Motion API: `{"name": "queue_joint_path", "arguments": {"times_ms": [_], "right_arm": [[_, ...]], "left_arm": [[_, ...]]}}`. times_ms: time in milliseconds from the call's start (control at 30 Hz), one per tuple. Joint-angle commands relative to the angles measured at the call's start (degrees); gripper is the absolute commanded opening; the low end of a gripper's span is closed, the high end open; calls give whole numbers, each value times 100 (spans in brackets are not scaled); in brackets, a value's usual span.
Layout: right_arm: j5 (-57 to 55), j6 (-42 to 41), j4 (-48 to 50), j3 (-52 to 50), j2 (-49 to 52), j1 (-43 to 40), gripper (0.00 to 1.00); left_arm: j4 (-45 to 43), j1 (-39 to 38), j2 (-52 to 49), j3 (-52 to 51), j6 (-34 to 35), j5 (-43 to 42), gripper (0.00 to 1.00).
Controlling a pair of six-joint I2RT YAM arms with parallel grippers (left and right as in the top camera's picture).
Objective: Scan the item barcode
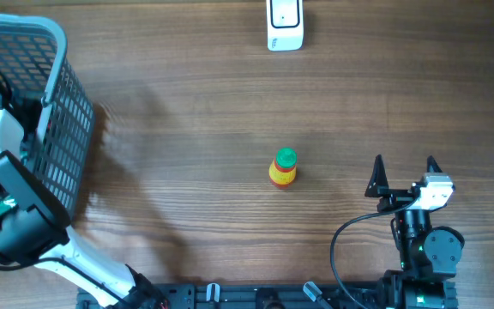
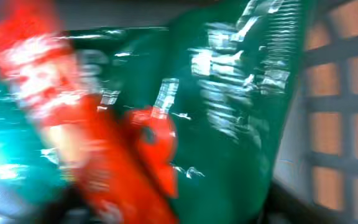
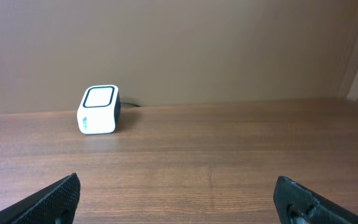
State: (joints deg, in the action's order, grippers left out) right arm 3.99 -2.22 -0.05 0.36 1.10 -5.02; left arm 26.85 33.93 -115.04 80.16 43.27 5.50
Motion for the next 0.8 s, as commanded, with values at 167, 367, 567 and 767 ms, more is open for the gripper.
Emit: {"name": "queue_joint_path", "arguments": {"times_ms": [167, 367, 567, 767], "right_arm": [[-59, 70, 11, -7, -31, 35, 100], [-59, 70, 11, -7, -31, 35, 100], [-59, 70, 11, -7, -31, 35, 100], [-59, 70, 11, -7, -31, 35, 100]], "left_arm": [[227, -4, 304, -50, 219, -94, 14], [116, -4, 1508, 219, 221, -94, 7], [-90, -4, 2874, 428, 221, -94, 4], [160, -4, 3418, 428, 219, -92, 4]]}}
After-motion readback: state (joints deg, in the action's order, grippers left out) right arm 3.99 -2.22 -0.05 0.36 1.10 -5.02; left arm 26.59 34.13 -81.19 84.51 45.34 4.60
